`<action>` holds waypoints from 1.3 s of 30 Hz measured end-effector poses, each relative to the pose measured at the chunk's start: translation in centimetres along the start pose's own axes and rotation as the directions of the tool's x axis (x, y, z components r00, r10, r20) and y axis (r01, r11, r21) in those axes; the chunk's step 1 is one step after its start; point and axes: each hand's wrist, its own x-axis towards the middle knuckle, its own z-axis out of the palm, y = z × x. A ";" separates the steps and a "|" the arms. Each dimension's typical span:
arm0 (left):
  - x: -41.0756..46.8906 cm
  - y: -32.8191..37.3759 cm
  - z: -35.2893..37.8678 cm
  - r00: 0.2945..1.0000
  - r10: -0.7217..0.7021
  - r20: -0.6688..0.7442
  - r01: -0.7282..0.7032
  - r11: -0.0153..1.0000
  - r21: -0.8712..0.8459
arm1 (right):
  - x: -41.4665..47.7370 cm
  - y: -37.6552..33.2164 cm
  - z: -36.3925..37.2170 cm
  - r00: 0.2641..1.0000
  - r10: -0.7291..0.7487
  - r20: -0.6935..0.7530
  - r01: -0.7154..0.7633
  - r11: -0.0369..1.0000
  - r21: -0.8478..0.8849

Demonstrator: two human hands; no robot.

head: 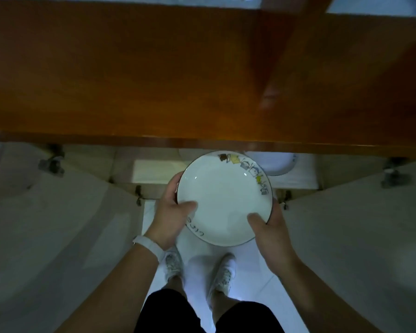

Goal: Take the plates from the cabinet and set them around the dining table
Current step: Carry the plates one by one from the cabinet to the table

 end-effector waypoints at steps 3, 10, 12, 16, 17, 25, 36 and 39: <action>-0.9 0.6 3.3 0.999 -0.009 0.047 0.008 1.000 0.026 | -1.5 -0.5 -2.7 0.998 -0.003 -0.065 0.008 0.997 0.083; -2.3 2.4 10.4 0.986 -0.035 0.162 0.019 0.995 0.097 | -4.8 -2.4 -8.7 0.978 -0.065 -0.198 0.095 0.985 0.146; -2.6 2.9 12.0 0.972 -0.040 0.231 0.014 0.993 0.114 | -6.1 -3.1 -9.8 0.961 -0.074 -0.268 0.122 0.978 0.170; -3.4 3.9 14.3 0.936 -0.071 0.346 0.022 0.989 0.144 | -9.1 -3.6 -11.3 0.924 -0.028 -0.381 0.111 0.974 0.199; -3.7 4.1 14.5 0.922 -0.089 0.377 0.032 0.988 0.153 | -10.0 -3.6 -11.4 0.908 -0.015 -0.420 0.111 0.973 0.204; -6.0 8.1 15.8 0.753 -0.115 0.647 -0.002 0.984 0.178 | -16.7 -5.6 -9.8 0.770 0.000 -0.638 0.190 0.955 0.229; -11.6 8.9 17.9 0.562 -0.187 0.806 -0.074 0.959 0.274 | -25.4 -5.7 -7.8 0.531 0.079 -0.844 0.339 0.892 0.298; -13.6 8.5 19.1 0.527 -0.185 0.829 -0.097 0.956 0.275 | -27.6 -4.9 -8.4 0.491 0.094 -0.866 0.365 0.880 0.303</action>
